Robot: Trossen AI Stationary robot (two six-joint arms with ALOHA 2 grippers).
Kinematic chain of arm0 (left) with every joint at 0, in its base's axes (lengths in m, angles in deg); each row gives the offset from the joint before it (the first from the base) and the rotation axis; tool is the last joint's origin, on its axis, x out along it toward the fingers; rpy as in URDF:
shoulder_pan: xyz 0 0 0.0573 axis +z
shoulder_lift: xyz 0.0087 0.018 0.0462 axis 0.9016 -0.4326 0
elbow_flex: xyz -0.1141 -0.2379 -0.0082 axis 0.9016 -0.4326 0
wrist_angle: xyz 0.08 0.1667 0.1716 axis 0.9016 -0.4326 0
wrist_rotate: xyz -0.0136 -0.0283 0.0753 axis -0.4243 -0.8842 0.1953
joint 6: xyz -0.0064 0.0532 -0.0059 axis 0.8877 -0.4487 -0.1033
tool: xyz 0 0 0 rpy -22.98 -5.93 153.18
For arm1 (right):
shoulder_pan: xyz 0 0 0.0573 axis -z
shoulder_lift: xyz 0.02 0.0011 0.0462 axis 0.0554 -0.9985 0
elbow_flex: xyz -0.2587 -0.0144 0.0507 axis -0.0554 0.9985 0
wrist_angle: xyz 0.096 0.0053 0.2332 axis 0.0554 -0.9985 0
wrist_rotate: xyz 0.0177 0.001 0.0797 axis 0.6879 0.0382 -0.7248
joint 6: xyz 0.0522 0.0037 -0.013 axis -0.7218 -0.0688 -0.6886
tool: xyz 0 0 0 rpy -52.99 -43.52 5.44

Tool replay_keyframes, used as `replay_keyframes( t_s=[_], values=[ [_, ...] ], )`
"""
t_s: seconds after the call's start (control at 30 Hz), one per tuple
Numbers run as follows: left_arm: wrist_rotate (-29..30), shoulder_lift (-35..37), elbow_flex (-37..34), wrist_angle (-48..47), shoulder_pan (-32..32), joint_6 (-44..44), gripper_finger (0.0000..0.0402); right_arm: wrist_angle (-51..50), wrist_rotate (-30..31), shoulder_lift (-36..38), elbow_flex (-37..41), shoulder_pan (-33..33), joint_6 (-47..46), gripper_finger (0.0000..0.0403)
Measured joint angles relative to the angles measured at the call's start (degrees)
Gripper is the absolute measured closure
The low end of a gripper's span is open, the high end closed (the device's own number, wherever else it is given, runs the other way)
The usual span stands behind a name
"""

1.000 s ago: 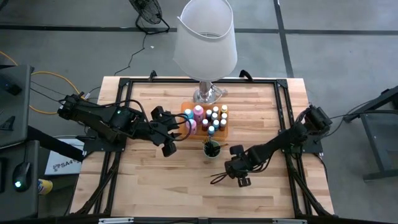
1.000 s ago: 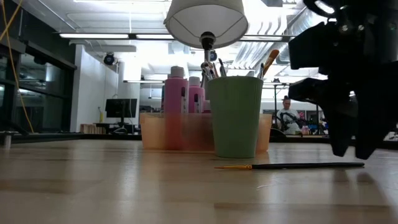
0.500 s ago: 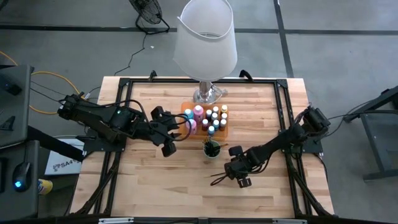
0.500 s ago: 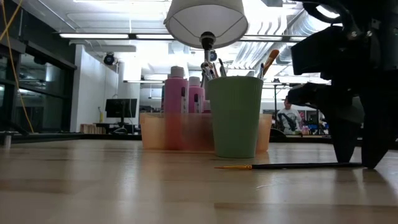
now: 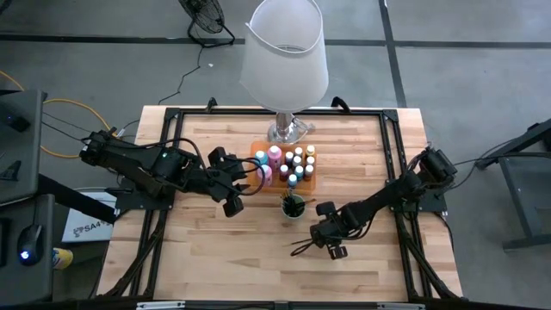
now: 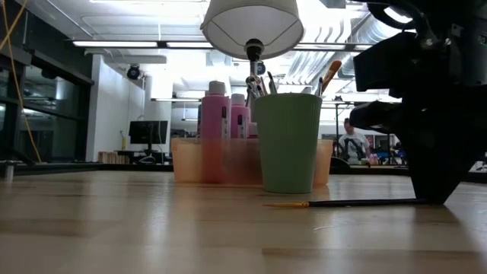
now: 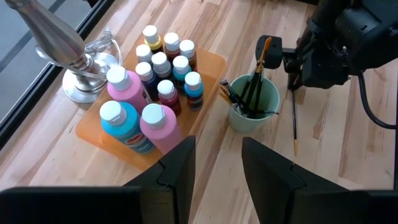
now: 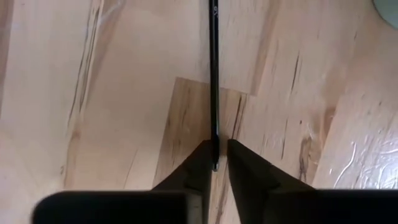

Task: Pick & Place Paint Supplies
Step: Put the orange paintbrushes into the green cup

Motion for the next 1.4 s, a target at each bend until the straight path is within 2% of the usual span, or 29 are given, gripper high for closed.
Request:
replay_keyframes(
  t_s=[0.2, 0.4, 0.63, 1.03, 1.2, 1.4],
  values=[
    [0.0, 0.0, 0.0, 0.0, 0.0, 0.0, 0.0273, 0.2, 0.3, 0.0, 0.0, -0.5, 1.5, 0.0395],
    [0.0, 0.0, 0.0, 0.0, 0.0, 0.0, 0.0273, 0.1, 0.9, -0.1, 0.0, -2.0, -2.2, 0.0398],
    [0.0, 0.0, 0.0, 0.0, 0.0, 0.0, 0.0273, -2.0, -1.9, 2.9, 0.4, -2.2, -9.4, 0.0399],
    [-0.1, 0.0, 0.0, 0.5, 0.0, 0.2, 0.0273, -6.1, -2.4, 5.8, -5.5, -2.6, -11.1, 0.0400],
    [-0.3, 0.0, 0.0, 0.6, 0.0, 0.3, 0.0273, -8.9, -1.4, 7.9, -9.1, -2.8, -11.1, 0.0400],
    [-0.4, 0.0, 0.0, 2.7, 0.0, -0.4, 0.0273, -10.6, 4.5, 13.3, -12.0, -2.8, -11.4, 0.0400]
  ],
)
